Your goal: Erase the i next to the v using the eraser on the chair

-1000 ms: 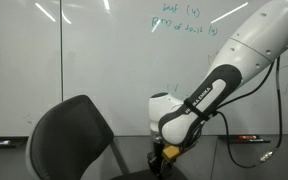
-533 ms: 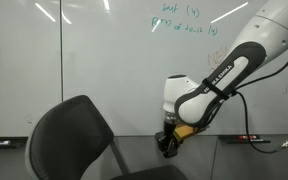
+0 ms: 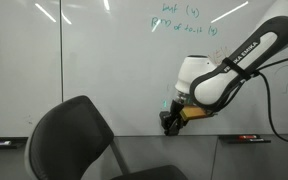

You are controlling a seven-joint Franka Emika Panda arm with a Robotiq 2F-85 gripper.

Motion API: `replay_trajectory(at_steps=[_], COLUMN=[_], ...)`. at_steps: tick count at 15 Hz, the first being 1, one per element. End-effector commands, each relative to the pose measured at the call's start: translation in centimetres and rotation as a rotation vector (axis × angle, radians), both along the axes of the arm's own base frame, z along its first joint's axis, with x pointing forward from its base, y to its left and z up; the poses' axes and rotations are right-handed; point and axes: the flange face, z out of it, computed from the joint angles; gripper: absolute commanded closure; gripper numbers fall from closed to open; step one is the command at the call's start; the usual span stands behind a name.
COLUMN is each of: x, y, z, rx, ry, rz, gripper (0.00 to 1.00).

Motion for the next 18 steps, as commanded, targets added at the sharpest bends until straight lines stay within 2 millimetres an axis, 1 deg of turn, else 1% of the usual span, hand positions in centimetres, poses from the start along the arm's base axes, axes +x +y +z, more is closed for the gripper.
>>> replay_trajectory(at_steps=[1, 3, 5, 7, 9, 11, 14, 16, 18], x=[-1.4, -2.0, -2.6, -3.0, -2.9, -2.4, -0.9, 0.0, 0.6], y=[-1.2, -0.9, -0.4, -0.1, 0.0, -0.3, -1.7, -2.5, -2.8], z=[2.6, 3.0, 2.8, 2.7, 3.1, 4.1, 5.8, 6.4, 6.6], rx=[0.084, 0.146, 0.201, 0.248, 0.295, 0.341, 0.378, 0.377, 0.372], ry=[-0.106, -0.154, -0.191, -0.228, -0.274, -0.336, -0.440, -0.498, -0.547], rz=[-0.041, -0.048, -0.051, -0.061, -0.080, -0.106, -0.140, -0.156, -0.176], gripper=[0.68, 0.68, 0.68, 0.68, 0.68, 0.68, 0.68, 0.68, 0.68])
